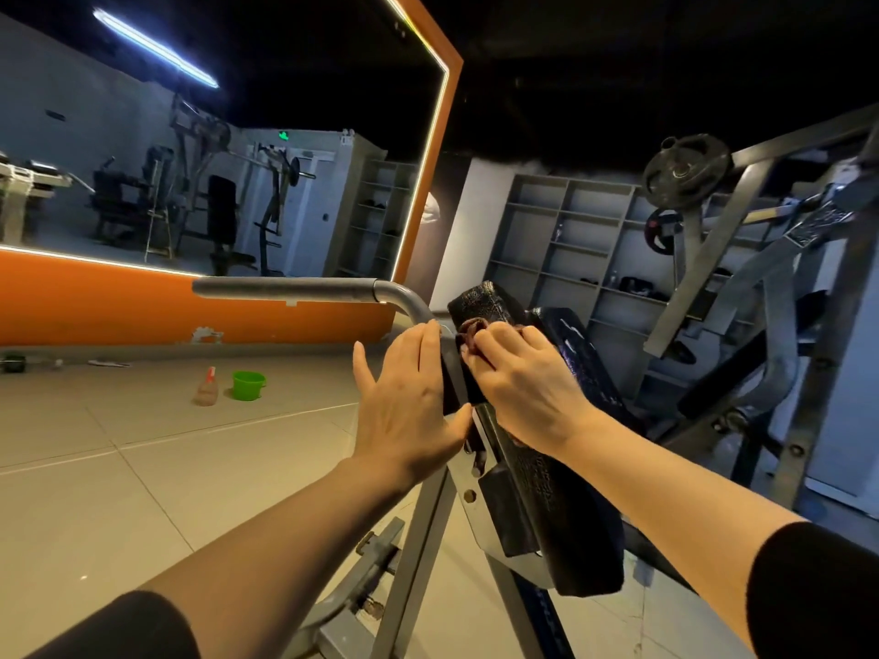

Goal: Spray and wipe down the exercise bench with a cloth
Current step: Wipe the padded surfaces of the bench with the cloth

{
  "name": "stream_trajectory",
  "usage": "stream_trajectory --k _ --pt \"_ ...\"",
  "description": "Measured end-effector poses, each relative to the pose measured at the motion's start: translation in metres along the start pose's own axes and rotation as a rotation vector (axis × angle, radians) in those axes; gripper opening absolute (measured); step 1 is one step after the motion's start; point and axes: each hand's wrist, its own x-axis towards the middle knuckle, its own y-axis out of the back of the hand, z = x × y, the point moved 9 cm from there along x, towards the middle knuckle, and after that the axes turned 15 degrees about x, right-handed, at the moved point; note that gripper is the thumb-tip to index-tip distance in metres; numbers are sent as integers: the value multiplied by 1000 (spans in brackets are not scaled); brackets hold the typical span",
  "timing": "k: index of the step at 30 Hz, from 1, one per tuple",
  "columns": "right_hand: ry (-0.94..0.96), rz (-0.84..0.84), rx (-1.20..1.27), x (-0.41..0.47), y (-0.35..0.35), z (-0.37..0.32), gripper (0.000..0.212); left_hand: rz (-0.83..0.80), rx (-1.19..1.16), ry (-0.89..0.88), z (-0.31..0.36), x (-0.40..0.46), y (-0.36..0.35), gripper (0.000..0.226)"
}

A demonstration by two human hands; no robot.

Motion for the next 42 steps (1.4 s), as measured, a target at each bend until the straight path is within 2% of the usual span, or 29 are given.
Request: stream_trajectory --k 3,4,6,7,10,11,13,14,16,17,18,20,21,23,24,26,27,30,33,36,39,42 --pt "-176 116 85 -9 18 18 29 52 66 -39 7 -7 3 87" --pt "-173 107 86 -13 16 14 29 63 77 -49 10 -11 4 88" --pt "-9 -25 31 -25 2 -9 25 71 96 -64 14 -19 3 89" --pt "13 -53 20 -33 0 -11 25 72 110 -70 16 -22 3 91" --pt "-231 102 127 -47 22 12 34 51 140 -90 21 -32 2 91" --pt "-202 67 119 -51 19 5 35 41 147 -103 25 -36 2 92" --pt "24 -93 54 -62 5 -23 29 30 162 -129 33 -45 1 92" --pt "45 -119 50 -67 4 -26 29 23 161 -135 36 -49 0 92" --pt "-145 -26 123 -69 16 -10 28 7 153 -146 42 -57 1 92" --pt "-184 -10 140 -73 16 -8 28 0 157 -151 45 -61 2 93" --pt "-139 -55 126 -76 11 -16 27 -8 163 -159 48 -65 2 93" --pt "58 -184 66 -90 -1 -39 25 -44 178 -187 53 -73 1 94" --pt "52 -183 65 -95 0 -37 25 -69 193 -201 54 -76 -1 93" --pt "-104 -95 133 -100 12 -23 29 -112 230 -214 54 -79 -3 91" --pt "-105 -98 136 -105 13 -24 30 -140 239 -216 54 -81 -3 90" --pt "85 -234 67 -121 2 -44 30 -215 251 -232 57 -86 -5 88" --pt "123 -269 65 -130 0 -48 30 -270 255 -222 57 -89 -8 85" --pt "-32 -199 172 -141 13 -36 37 -319 231 -202 59 -96 -8 82" --pt "143 -331 97 -165 3 -56 37 -366 185 -208 67 -105 -12 85" --pt "-51 -213 188 -171 20 -40 37 -446 144 -220 77 -115 -21 88" --pt "118 -333 101 -181 13 -62 35 -514 135 -217 85 -125 -31 91" --pt "-45 -276 158 -185 19 -48 37 -545 106 -201 88 -130 -36 88"
